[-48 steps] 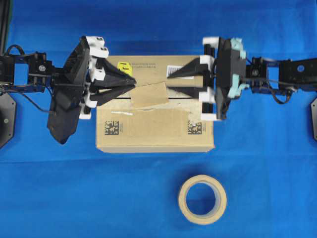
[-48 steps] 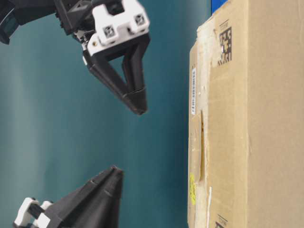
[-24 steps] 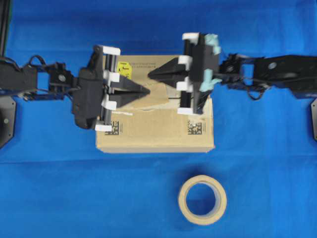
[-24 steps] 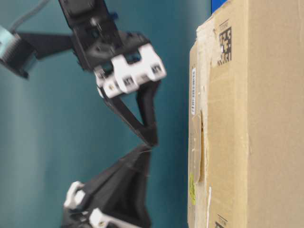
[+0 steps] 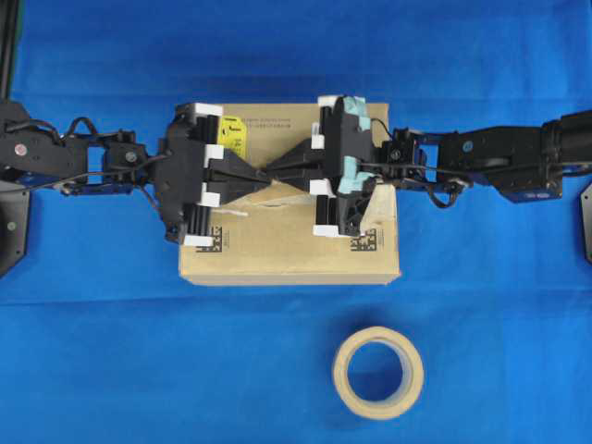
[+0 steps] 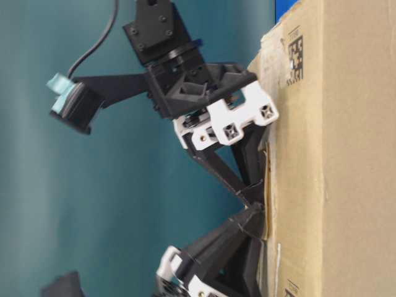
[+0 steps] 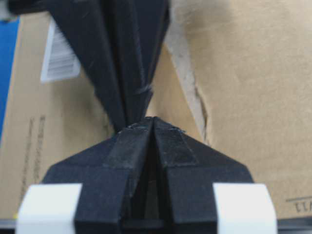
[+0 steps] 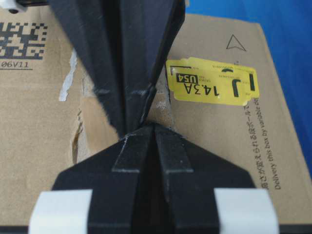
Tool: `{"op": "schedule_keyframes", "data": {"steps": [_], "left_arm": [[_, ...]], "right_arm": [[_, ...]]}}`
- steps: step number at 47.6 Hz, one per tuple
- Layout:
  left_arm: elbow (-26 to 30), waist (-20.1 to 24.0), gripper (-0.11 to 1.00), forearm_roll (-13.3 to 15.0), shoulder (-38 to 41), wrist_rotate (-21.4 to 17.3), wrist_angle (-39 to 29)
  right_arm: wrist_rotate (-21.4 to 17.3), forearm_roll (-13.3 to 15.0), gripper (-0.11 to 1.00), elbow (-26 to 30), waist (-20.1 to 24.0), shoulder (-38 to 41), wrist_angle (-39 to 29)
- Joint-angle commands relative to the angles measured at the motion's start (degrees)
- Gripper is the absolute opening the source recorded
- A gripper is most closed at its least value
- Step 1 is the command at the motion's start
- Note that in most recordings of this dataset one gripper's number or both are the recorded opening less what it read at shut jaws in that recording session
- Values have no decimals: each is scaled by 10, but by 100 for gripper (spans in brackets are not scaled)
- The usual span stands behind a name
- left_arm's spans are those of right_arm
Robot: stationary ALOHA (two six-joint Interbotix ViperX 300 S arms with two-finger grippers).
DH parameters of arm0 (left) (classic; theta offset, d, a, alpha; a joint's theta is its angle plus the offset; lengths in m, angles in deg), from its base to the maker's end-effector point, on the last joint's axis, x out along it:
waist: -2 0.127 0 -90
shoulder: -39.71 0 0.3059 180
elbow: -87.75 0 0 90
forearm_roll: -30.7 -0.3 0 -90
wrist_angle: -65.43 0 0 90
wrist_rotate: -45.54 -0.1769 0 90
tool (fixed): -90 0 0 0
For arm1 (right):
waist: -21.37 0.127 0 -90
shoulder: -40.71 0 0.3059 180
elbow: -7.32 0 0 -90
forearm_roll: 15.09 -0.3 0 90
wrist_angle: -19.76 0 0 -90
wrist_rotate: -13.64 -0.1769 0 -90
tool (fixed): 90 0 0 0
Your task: Apply tape along the seams of the closed cardboard box to seal it securely.
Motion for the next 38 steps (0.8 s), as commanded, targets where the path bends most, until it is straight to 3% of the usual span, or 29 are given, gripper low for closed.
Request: {"op": "schedule_keyframes", "data": {"steps": [1, 12, 22, 34, 38], "left_arm": [[-15, 12, 0, 2, 0, 9, 18], [-42, 17, 0, 2, 12, 55, 39], [-58, 11, 0, 1, 8, 72, 37], [-77, 11, 0, 2, -25, 73, 35], [-65, 8, 0, 2, -50, 54, 35]], "right_arm": [[0, -11, -1, -9, 1, -8, 4], [0, -27, -1, -52, 2, -30, 4], [0, -50, -1, -91, 3, -54, 7], [7, -49, -1, -100, 4, -90, 12], [13, -46, -1, -94, 4, -107, 13]]}}
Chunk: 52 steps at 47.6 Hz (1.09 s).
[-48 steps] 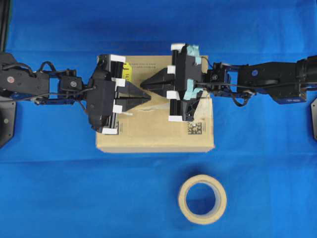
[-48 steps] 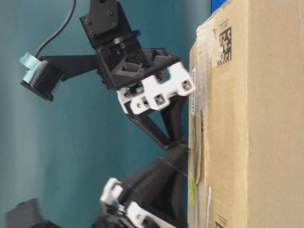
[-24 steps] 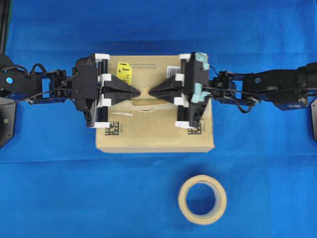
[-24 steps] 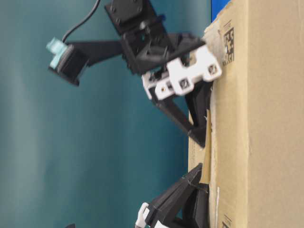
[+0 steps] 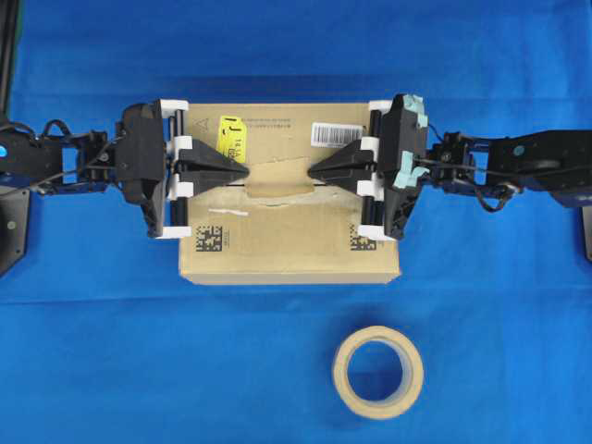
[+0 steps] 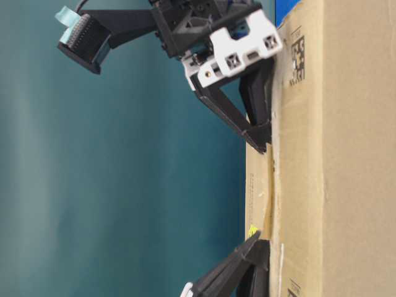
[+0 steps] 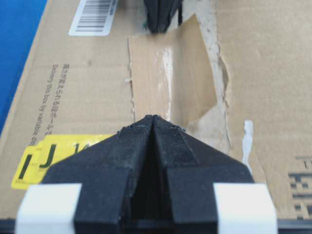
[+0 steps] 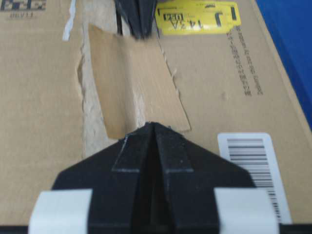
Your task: Apply tape along the seams of the closed cardboard box to seal it securely.
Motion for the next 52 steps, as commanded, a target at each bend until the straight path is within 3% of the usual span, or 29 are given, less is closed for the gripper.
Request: {"op": "schedule_keyframes", "data": {"steps": [1, 9, 19, 33, 52], "left_arm": [[15, -5, 0, 0, -30, -14, -4], [73, -24, 0, 0, -37, -78, -4], [121, -28, 0, 0, 22, -85, -16], [120, -40, 0, 0, 59, -56, -20], [82, -80, 0, 0, 58, 4, -18]], "right_arm": [[4, 4, -1, 11, 0, -30, 4], [12, 16, -1, 37, 0, -41, 14], [15, 17, -1, 78, 2, 0, 12], [15, 15, -1, 113, 11, 56, 9], [11, -3, -1, 107, 23, 78, 9]]}}
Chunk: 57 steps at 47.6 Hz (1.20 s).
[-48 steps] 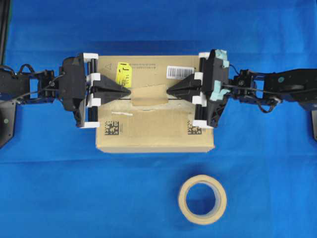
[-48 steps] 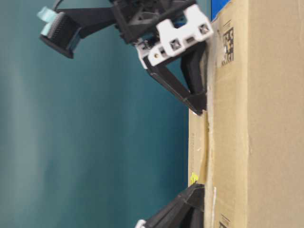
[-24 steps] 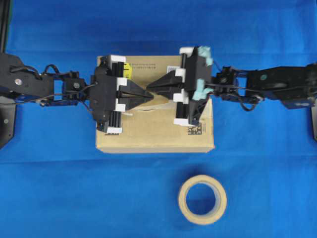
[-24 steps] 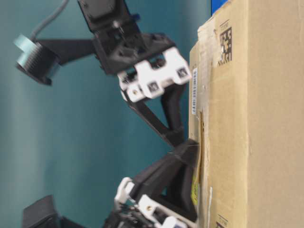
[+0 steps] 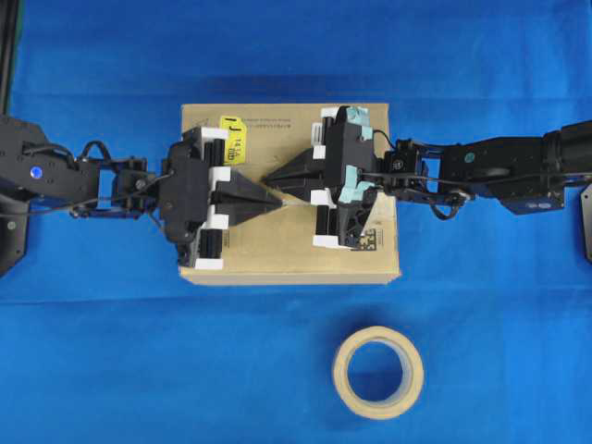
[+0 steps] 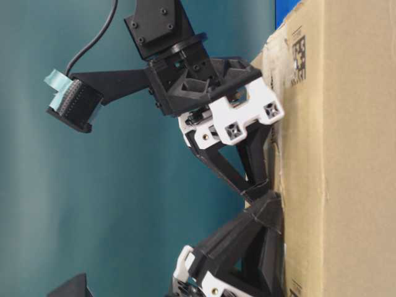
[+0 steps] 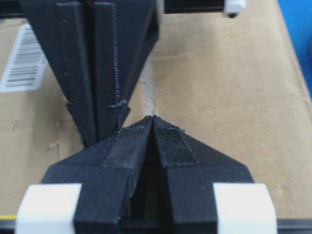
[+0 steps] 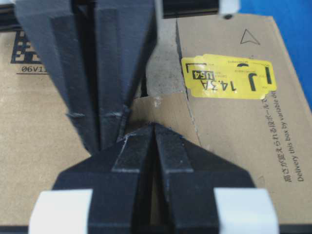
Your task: Apply tape along the seams of the closed cardboard box to seal it securely.
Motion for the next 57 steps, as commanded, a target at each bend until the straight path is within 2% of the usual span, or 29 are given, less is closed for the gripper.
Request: {"op": "schedule_keyframes", "data": {"steps": [1, 16, 28, 44, 49, 57], "left_arm": [[-5, -11, 0, -1, -4, 4, -1], [-50, -6, 0, -1, -12, 36, -4], [-85, -1, 0, 0, -29, 37, -4], [-88, 3, 0, 1, -37, 37, -4], [-76, 2, 0, 2, -59, 36, -7], [-53, 1, 0, 1, -136, 24, -57]], "right_arm": [[-2, -4, -1, 4, 4, -2, 3], [-4, -56, -1, -57, 25, -7, 14], [-4, -87, -1, -105, 46, -31, 16], [-1, -90, -1, -110, 57, -43, 16], [8, -88, -1, -107, 57, -74, 16], [15, -76, -1, -113, 57, -152, 11]]}}
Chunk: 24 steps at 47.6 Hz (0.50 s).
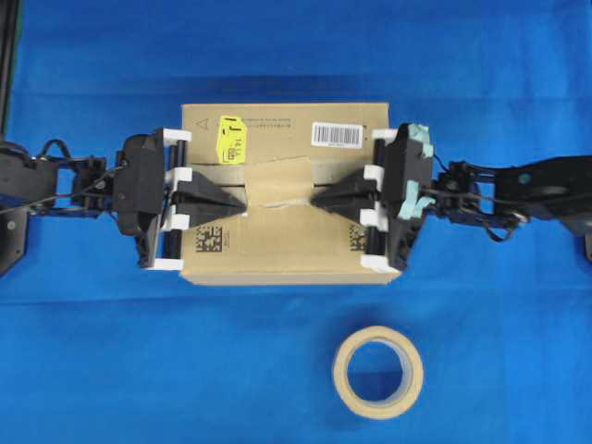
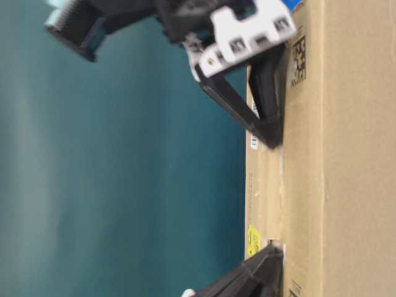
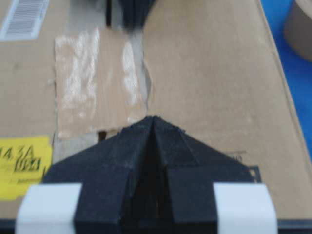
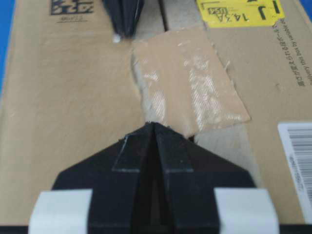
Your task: Apply tape along the seams of the closed cardboard box to seal it securely.
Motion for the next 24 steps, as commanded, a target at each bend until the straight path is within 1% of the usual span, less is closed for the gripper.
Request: {"op": "schedule_keyframes", "data": {"steps": [1, 7, 11, 19, 24], "left_arm": [[16, -1, 0, 1, -52, -6, -30], [12, 3, 0, 1, -120, -12, -72], [-4, 6, 0, 0, -171, -12, -91], [-50, 11, 0, 0, -268, -9, -120], [-74, 11, 0, 0, -331, -2, -147]], "right_arm": [[6, 8, -1, 0, 5, -59, 0], [32, 6, -1, -19, 3, -128, -17], [44, 6, -1, -35, 1, -173, -33], [48, 6, -1, -84, -4, -270, -58], [48, 6, -1, -114, -4, -330, -90]]}}
